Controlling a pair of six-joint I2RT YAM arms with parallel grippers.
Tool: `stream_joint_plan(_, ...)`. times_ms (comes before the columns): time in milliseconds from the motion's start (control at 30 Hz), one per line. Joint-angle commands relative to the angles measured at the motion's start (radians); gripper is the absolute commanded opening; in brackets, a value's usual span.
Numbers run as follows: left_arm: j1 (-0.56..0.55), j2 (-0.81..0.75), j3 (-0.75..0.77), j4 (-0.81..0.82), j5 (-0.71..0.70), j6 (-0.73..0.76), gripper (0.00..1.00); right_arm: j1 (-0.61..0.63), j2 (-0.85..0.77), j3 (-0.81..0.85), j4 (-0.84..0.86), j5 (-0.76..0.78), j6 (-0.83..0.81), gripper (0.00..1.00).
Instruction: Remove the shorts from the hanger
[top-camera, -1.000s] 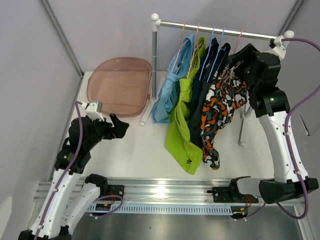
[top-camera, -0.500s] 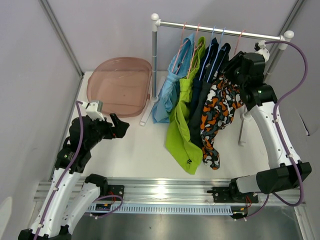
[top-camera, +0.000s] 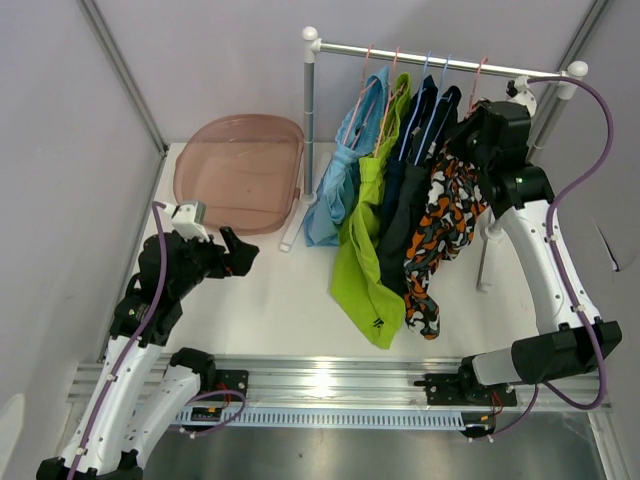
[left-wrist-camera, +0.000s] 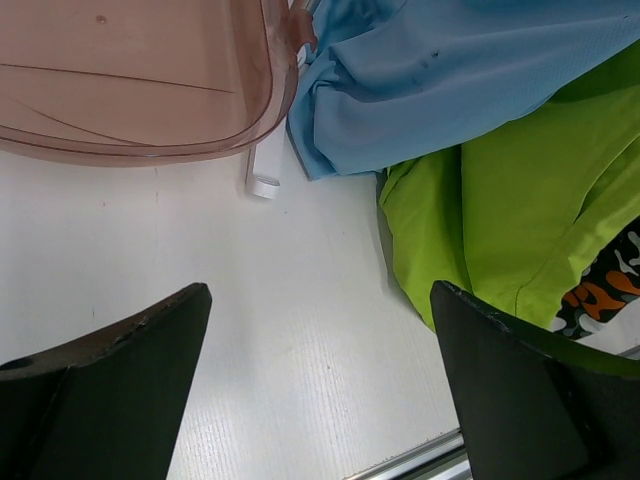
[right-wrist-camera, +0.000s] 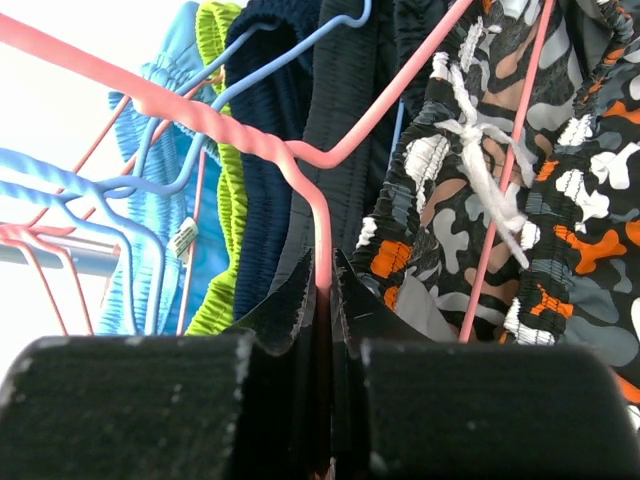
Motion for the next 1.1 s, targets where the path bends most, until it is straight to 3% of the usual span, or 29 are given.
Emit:
stream_joint_plan(0,-0.007,0.002,-0.005,0.049,0.054,0.024,0.97,0.016,-0.028,0.077,0.043,-0.022,-0.041,0.00)
stream_joint_plan(167,-0.037,0.032,0.016,0.103,0.137,0.040,0.99,0.042,-0.068,0.160,-0.011,0.004,-0.096,0.00)
stream_joint_plan(233,-0.163,0.078,0.054,0.124,0.102,0.049,0.99,0.050,-0.095,0.183,-0.016,0.006,-0.115,0.00)
stream_joint_plan(300,-0.273,0.129,0.196,0.149,0.057,0.066,0.99,0.050,-0.129,0.184,-0.020,0.008,-0.121,0.00)
stream_joint_plan(333,-0.394,0.193,0.226,0.158,0.034,0.087,0.99,0.050,-0.137,0.184,-0.026,0.008,-0.121,0.00)
stream_joint_plan(433,-0.606,0.304,0.380,0.193,0.003,0.141,0.99,0.050,-0.163,0.177,-0.048,0.009,-0.115,0.00)
stream_joint_plan(533,-0.778,0.457,0.512,0.252,-0.024,0.179,0.99,0.050,-0.189,0.145,-0.063,0.000,-0.095,0.00)
stream_joint_plan(633,-0.875,0.603,0.622,0.322,-0.015,0.185,0.99,0.051,-0.214,0.109,-0.072,-0.015,-0.075,0.00)
stream_joint_plan(833,-0.950,0.886,0.809,0.376,0.009,0.195,0.99,0.053,-0.276,0.045,-0.088,-0.041,-0.035,0.00)
stream_joint_plan(1067,-0.981,1.074,0.957,0.359,-0.040,0.215,0.99,0.053,-0.321,0.043,-0.122,-0.040,-0.038,0.00)
